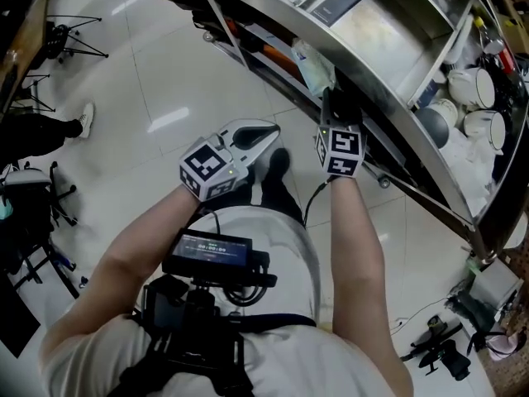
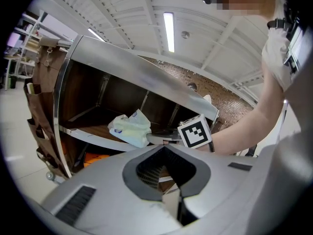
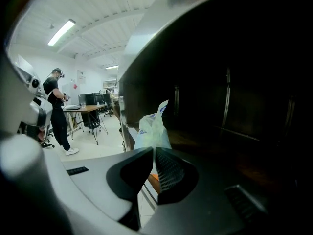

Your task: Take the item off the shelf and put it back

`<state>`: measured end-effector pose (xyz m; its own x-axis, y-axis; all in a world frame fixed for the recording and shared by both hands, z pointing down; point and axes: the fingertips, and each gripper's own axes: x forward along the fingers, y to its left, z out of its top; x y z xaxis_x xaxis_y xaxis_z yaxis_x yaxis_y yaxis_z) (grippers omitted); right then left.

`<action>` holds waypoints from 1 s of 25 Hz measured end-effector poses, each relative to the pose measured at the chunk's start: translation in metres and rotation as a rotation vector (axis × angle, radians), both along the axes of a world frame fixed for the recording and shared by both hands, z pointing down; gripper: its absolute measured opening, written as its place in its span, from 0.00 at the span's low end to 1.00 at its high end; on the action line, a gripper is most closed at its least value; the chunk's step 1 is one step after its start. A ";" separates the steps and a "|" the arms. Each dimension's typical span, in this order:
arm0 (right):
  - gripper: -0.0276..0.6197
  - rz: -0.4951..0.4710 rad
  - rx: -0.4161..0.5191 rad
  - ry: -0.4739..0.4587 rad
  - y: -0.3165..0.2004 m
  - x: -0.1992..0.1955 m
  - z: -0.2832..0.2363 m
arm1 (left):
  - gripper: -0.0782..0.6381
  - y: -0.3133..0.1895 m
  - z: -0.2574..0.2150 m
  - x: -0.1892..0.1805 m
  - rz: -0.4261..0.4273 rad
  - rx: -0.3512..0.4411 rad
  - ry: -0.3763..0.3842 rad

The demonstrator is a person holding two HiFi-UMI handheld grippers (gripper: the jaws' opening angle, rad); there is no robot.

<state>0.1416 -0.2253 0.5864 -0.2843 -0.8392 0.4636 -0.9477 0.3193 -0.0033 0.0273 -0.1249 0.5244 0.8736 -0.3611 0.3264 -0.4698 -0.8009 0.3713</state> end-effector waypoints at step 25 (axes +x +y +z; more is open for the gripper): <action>0.08 -0.346 0.113 -0.128 0.096 -0.077 -0.108 | 0.11 0.016 -0.075 -0.051 -0.031 0.129 0.007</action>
